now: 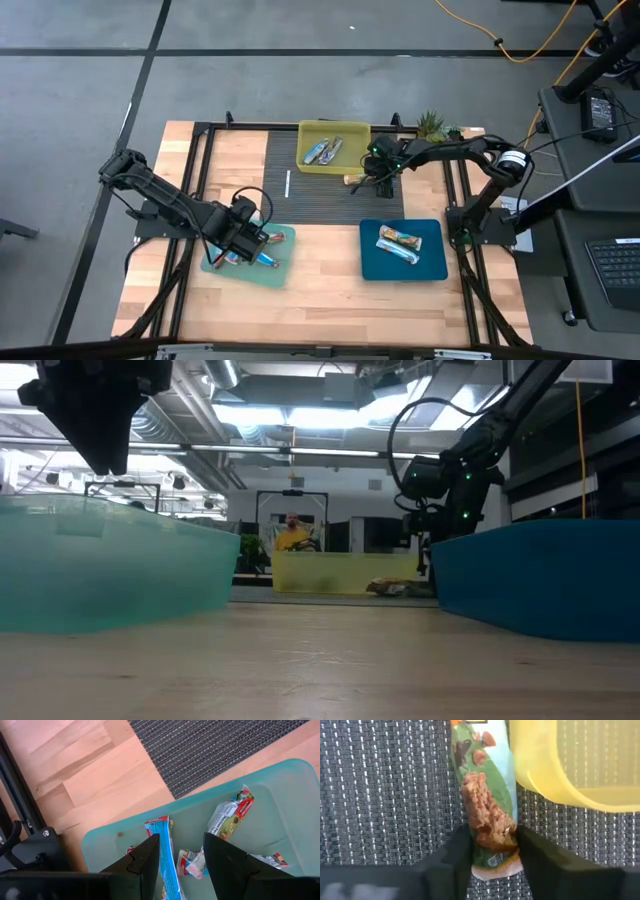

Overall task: Pick and place Granola Bars by type
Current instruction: Put the yellow granola bar into the blue bin

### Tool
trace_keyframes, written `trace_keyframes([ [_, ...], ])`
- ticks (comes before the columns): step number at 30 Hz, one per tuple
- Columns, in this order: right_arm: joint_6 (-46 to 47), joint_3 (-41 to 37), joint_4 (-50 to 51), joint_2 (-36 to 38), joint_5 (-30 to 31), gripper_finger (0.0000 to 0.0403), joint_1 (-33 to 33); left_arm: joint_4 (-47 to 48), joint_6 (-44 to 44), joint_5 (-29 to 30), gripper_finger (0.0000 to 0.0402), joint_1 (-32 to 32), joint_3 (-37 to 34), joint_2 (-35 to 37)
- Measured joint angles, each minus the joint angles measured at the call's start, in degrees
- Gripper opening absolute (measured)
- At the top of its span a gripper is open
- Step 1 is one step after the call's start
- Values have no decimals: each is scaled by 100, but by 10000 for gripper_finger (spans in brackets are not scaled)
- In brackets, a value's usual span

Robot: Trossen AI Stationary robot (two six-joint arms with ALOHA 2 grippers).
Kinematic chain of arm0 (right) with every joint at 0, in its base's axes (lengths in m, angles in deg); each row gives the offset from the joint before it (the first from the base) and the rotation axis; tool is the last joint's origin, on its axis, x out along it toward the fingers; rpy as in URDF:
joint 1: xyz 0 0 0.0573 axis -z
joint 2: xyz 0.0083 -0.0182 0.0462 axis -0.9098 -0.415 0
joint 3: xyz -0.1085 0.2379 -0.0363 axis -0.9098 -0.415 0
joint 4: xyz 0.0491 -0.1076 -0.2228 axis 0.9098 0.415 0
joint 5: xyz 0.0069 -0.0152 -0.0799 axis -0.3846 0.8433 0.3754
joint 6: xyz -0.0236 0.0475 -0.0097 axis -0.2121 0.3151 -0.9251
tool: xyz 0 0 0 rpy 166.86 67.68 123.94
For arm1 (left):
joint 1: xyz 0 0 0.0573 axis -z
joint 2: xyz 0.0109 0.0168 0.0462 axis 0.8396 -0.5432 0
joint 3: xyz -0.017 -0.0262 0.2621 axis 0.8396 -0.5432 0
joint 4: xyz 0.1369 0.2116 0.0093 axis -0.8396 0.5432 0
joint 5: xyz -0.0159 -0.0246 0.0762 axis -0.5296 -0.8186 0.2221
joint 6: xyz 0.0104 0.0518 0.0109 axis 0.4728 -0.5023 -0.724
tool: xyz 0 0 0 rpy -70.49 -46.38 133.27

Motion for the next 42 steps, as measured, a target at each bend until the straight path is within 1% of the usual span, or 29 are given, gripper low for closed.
trace_keyframes([
  [5,109,91,184,18,20,86,0,2,0,1,143,2,0,0],
  [8,287,256,526,77,35,64,0,3,-7,4,143,4,0,0],
  [11,328,457,1034,255,-6,52,0,4,-11,15,143,4,0,0],
  [14,385,605,1677,557,-37,50,-2,5,-15,36,143,4,0,0],
  [17,470,717,2229,1020,-46,53,-11,9,-17,135,143,4,0,0],
  [21,472,792,2791,1806,-68,54,-33,6,-15,398,143,4,0,0],
  [24,470,893,3023,2474,-283,52,-45,5,-13,630,143,4,0,0],
  [30,558,1181,2998,3764,-993,51,-221,6,-130,902,143,4,0,0],
  [36,982,1311,2708,4650,-1023,52,-403,7,-417,1009,143,4,0,0],
  [39,1178,1313,2779,4977,-1118,52,-531,4,-513,1064,143,-55,0,0],
  [40,1281,1313,2817,5093,-1171,52,-601,8,-543,1062,143,-84,0,0],
  [42,1506,1312,2920,5329,-1478,52,-779,7,-629,1062,143,-152,0,0],
])
